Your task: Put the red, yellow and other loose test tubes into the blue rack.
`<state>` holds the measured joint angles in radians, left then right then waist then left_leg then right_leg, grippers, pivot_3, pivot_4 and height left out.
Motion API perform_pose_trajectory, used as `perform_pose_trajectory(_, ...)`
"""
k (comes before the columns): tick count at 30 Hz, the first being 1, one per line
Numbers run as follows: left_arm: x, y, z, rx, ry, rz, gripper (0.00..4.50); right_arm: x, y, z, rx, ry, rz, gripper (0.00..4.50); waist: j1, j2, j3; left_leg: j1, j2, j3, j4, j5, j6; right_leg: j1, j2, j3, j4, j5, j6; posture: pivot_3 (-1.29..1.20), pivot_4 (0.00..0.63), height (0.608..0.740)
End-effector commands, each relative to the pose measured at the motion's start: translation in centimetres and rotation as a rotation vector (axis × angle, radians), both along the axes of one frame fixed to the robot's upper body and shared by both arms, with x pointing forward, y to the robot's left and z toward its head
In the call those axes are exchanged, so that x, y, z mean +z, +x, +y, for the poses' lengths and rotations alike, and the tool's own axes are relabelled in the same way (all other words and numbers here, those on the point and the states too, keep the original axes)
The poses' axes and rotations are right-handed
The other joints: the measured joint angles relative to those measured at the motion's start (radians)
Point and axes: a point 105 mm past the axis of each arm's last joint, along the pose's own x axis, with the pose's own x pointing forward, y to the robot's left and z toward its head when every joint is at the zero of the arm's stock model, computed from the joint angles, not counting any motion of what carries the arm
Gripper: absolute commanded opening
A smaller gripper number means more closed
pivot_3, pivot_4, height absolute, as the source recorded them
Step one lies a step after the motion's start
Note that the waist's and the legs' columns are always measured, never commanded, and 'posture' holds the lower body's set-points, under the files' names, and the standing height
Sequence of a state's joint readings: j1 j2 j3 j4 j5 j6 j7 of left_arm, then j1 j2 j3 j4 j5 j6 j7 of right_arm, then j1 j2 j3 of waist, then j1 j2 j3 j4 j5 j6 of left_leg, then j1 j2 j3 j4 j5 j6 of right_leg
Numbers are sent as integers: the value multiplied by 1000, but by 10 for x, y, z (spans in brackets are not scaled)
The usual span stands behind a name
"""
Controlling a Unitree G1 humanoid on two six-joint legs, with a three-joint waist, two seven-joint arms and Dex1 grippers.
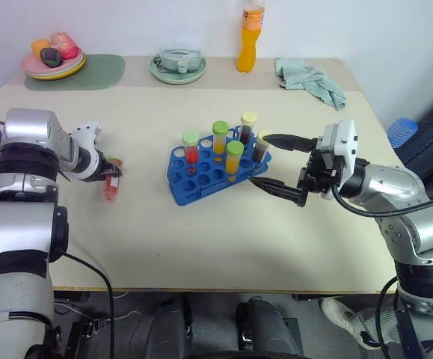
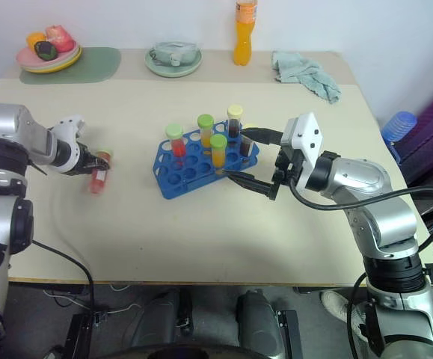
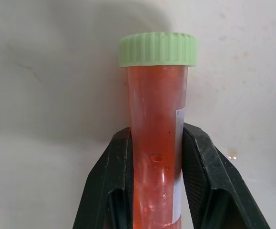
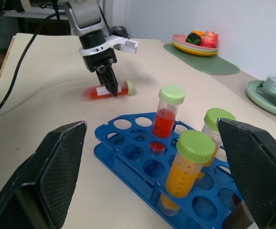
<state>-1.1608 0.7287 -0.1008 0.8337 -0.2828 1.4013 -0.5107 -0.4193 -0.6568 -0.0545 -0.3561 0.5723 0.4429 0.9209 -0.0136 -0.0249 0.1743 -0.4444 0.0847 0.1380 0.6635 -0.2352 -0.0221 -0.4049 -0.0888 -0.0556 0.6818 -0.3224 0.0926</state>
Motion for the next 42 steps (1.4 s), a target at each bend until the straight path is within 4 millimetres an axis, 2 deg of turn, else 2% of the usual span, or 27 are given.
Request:
perform_pose_trajectory(1, 8, -5, 3, -50, -19, -65, 777, 11, -7, 0, 18, 0, -63, 4500, -2, 0, 0, 0, 0, 0, 0, 0, 0, 0, 0, 0, 0, 0, 0, 0, 150, 740)
perform_pose_trajectory(3, 14, -12, -2, -119, -53, -133, 777, 11, -8, 1, 22, 1, -60, 4500, -6, 0, 0, 0, 0, 0, 0, 0, 0, 0, 0, 0, 0, 0, 0, 0, 150, 740)
perform_pose_trajectory(6, 29, -23, -11, -331, -2, -445, 777, 8, -8, 0, 24, 1, -48, 4500, -7, 1, 0, 1, 1, -2, -1, 0, 0, 0, 0, 2, 1, 0, 0, 0, 150, 740)
perform_pose_trajectory(7, 36, -32, -19, -391, -41, -565, 777, 3, -8, 0, 23, 1, -35, 4500, -7, 1, 0, 2, 1, -2, -1, 0, 0, 0, 0, 3, 2, 0, 0, 0, 150, 740)
perform_pose_trajectory(9, 44, -47, -27, -438, -108, -691, 777, -2, -7, -1, 20, 2, -18, 4500, 1, 1, 0, 2, 1, -2, 0, 0, 0, 1, -1, 3, 1, 0, 0, 0, 150, 740)
perform_pose_trajectory(11, 40, -61, -32, -542, -79, -745, 777, -8, -5, -2, 14, 2, -8, 4500, 6, 0, -1, 0, 1, -2, 2, 0, 0, 1, -1, 0, 1, 0, 0, 0, 150, 740)
perform_pose_trajectory(13, 48, -67, -34, -580, -57, -903, 777, -15, -2, -4, 4, 11, 14, 4500, 6, 0, -1, 1, 0, -2, 2, 0, 1, 2, -1, 0, 1, 0, 0, 0, 150, 740)
perform_pose_trajectory(14, 44, -69, -33, -643, 25, -946, 777, -20, 0, -6, -6, 10, 27, 4500, 7, 0, -1, 1, 0, -2, 2, 0, 1, 3, -1, 0, 0, 0, 0, 0, 150, 740)
perform_pose_trajectory(17, 30, -83, -46, -846, 56, -978, 777, -33, 4, -12, -39, -7, 50, 4500, 3, 0, -2, 2, 0, -2, 1, -1, 1, 4, -1, -1, -1, 0, 0, 0, 150, 740)
perform_pose_trajectory(20, 58, -92, -60, -810, -131, -1240, 777, -44, 3, -17, -68, -6, 65, 4500, 3, 0, -2, 2, 0, -1, 0, -1, 1, 3, -1, 0, -2, 0, 0, 0, 150, 740)
perform_pose_trajectory(28, 73, -75, -94, -813, -304, -1360, 777, -55, -3, -29, -144, 4, 60, 4500, 4, 0, -2, 2, 0, -2, 1, -1, 1, 5, -1, -1, -1, 0, 0, 0, 150, 740)
perform_pose_trajectory(33, 67, -60, -118, -820, -410, -1361, 777, -57, -8, -30, -186, 14, 50, 4500, 2, 0, -2, 3, 0, -2, 1, -1, 1, 5, 0, -1, -1, 0, 0, 0, 150, 740)
perform_pose_trajectory(36, 57, -51, -132, -844, -449, -1341, 777, -56, -12, -29, -214, 24, 37, 4500, 3, 0, -2, 2, 0, -2, 1, -1, 1, 5, 0, -1, -1, 0, 0, 0, 150, 740)
perform_pose_trajectory(42, 43, -34, -149, -826, -470, -1363, 777, -55, -16, -29, -271, 38, 10, 4500, 4, 0, -2, 2, 0, -2, 1, -1, 1, 5, 0, -1, -2, 0, 0, 0, 150, 740)
